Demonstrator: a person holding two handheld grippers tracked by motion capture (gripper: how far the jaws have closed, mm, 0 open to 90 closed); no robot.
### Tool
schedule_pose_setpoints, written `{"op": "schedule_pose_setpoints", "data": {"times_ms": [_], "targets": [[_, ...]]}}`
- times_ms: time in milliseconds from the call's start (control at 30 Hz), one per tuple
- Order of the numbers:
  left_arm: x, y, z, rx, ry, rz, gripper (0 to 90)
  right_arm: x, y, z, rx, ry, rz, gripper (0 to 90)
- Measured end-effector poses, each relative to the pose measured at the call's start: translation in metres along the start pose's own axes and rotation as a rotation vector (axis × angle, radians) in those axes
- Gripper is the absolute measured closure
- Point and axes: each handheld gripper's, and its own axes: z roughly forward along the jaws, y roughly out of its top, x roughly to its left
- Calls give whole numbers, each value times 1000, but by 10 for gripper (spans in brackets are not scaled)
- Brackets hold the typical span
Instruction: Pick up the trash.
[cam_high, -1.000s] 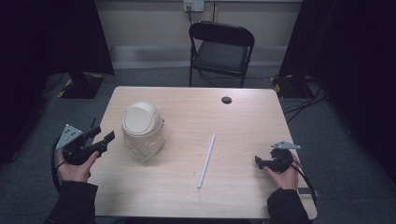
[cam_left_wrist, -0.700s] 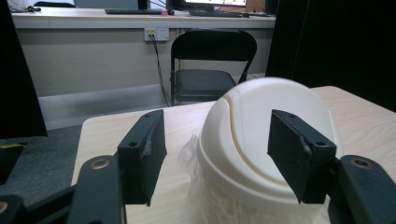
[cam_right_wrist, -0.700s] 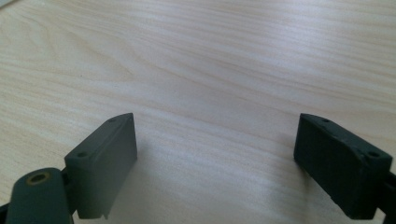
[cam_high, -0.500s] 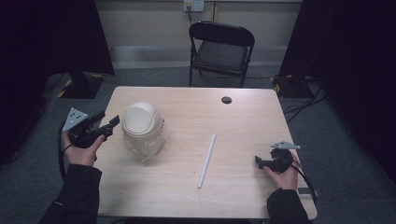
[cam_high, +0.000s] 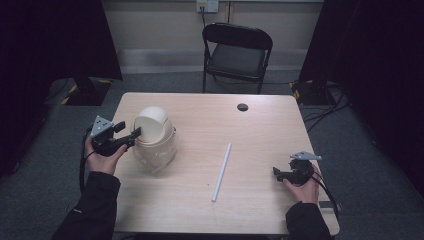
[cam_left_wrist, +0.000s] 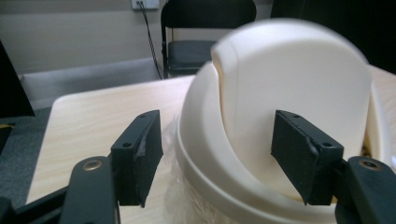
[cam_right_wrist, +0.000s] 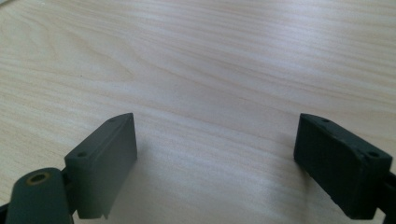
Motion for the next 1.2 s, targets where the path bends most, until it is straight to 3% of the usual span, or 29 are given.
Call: {"op": "schedule_pose_setpoints", "data": {"times_ms": [167, 467, 567, 667, 767, 900, 1067, 1200], "targets": [[-2, -5, 7, 29, 1, -1, 331, 0, 0, 0, -2, -1, -3, 126], [-4, -1, 17, 63, 28, 5, 331, 1, 0, -1, -2, -8, 5, 138], [-4, 0, 15, 45, 27, -2, 332, 2, -1, -2, -7, 3, 5, 188], [-4, 1, 6, 28, 28, 5, 334, 3, -2, -4, -28, 12, 1, 309], [-2, -2, -10, -12, 30, -6, 334, 6, 1, -6, -27, -7, -17, 318], [3, -11, -35, -39, 39, -13, 336, 10, 8, -13, -67, 0, -20, 347], [3, -33, -57, -14, 47, -4, 336, 18, 21, -22, -115, 8, -27, 369], [-3, -54, -64, 30, 35, -4, 337, 28, 32, -25, -171, 37, -41, 381]]}}
